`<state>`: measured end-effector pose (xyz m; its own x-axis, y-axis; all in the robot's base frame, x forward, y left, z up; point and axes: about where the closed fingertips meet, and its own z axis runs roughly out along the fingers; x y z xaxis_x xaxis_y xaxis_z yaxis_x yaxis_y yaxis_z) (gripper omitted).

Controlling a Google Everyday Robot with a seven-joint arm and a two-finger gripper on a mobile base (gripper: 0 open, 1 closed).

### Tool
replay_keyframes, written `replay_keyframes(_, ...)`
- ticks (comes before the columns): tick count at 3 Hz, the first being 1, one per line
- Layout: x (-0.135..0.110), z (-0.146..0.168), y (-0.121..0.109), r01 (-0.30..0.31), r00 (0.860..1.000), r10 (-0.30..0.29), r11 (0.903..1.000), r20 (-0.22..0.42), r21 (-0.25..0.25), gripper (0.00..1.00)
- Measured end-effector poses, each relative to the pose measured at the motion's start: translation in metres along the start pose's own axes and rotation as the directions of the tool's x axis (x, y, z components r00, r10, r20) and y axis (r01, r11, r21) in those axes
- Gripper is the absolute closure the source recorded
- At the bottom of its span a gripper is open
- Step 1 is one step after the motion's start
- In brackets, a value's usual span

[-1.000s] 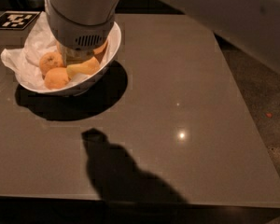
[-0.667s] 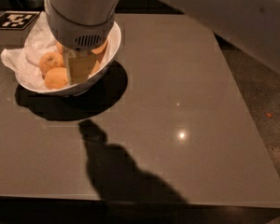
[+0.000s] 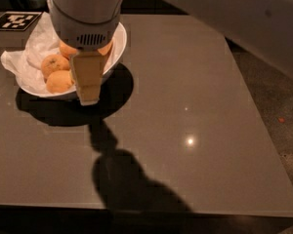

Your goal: Pick orange from white bowl

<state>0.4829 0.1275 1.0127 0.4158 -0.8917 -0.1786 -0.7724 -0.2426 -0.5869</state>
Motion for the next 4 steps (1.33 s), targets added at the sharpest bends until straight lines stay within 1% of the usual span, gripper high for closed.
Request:
replay_keyframes(1, 0.011, 0.004, -0.009, -0.086, 0.995, 0.085, 0.9962, -0.047, -0.012, 0.18)
replay_keyframes(2, 0.022, 0.012, -0.018, -0.151, 0.987, 0.149, 0.9878, -0.055, -0.04, 0.28)
replay_keyframes(3, 0.023, 0.03, -0.026, -0.17, 0.985, 0.167, 0.9809, -0.037, -0.095, 0.28)
replay_keyframes(4, 0.022, 0.053, -0.034, -0.169, 0.985, 0.17, 0.9712, -0.012, -0.167, 0.3)
